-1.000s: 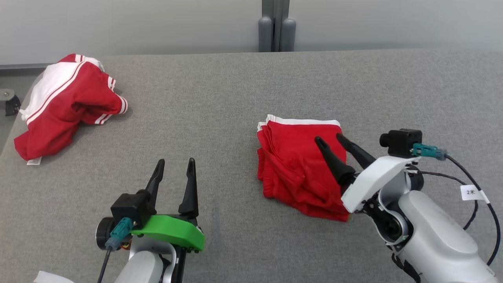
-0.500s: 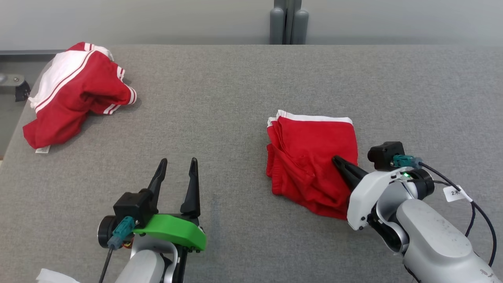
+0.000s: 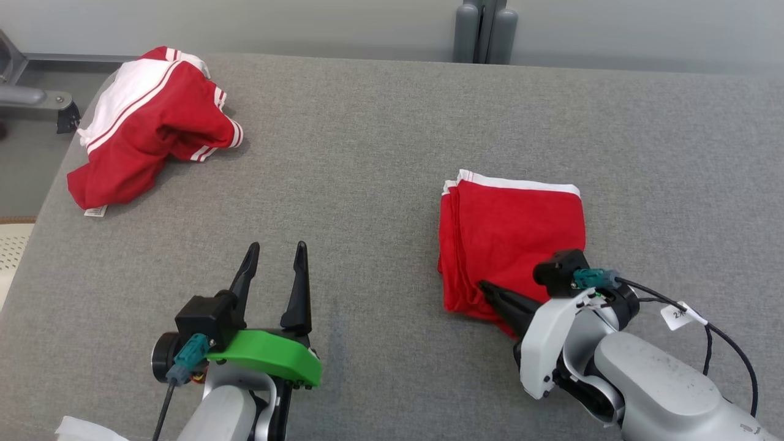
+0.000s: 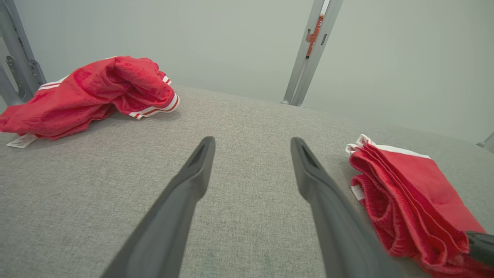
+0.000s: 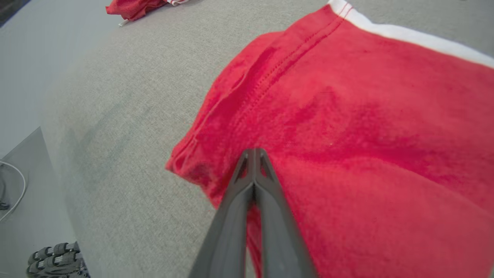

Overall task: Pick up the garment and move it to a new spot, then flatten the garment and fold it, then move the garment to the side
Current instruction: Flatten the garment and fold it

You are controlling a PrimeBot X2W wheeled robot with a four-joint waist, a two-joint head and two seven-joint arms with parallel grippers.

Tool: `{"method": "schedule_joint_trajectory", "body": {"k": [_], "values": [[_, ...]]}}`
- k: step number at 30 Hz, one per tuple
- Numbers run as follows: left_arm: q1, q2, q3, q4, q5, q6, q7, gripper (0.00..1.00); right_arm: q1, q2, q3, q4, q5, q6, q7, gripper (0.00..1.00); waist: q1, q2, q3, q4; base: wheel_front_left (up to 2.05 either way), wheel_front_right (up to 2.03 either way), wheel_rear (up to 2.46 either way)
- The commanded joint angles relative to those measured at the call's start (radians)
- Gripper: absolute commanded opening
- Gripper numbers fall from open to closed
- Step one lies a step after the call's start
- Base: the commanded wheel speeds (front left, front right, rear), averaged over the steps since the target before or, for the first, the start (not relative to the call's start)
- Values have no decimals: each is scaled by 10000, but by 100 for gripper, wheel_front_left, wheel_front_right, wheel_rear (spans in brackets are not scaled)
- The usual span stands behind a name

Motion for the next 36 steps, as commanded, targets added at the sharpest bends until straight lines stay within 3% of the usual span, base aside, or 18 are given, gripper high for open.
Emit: {"method": "schedule_joint_trajectory", "body": {"k": [1, 6, 17, 22, 27, 29, 30, 36], "values": [[-48, -3, 37, -7, 53, -22, -34, 100, 158, -131, 214, -103, 191, 1, -30, 0, 0, 0, -6, 15, 0, 0, 0], [16, 17, 138, -26, 45, -29, -34, 100, -1, -119, 851, 0, 470, 1, -82, 0, 0, 0, -2, 6, 0, 0, 0], [18, 51, 360, -91, 121, 11, -34, 100, -716, 574, 1676, 1044, 860, 1, -928, 0, 0, 0, 32, -194, 0, 0, 0], [108, -9, 432, -107, 168, -44, -34, 100, -858, 590, 1457, 1302, 817, 1, -1830, 0, 0, 0, -136, -424, 0, 0, 0], [242, -151, 432, -83, 242, -248, -34, 100, -577, 612, 516, 1203, 627, 1, -2353, 49, 0, 0, -448, -744, 0, 0, 0], [321, -214, 429, -55, 289, -312, -34, 100, -395, 608, -84, 1101, 376, 1, -2441, 95, 0, 0, -586, -889, 0, 0, 0], [367, -236, 440, -27, 335, -350, -34, 100, -269, 623, -448, 1046, 226, 1, -2463, 100, 0, 0, -663, -972, 0, 0, 0], [633, -435, 696, -6, 545, -604, -34, 100, 978, 990, -3376, 237, -1279, 1, -2484, 100, 0, 0, -1048, -1327, 0, 0, 0]]}}
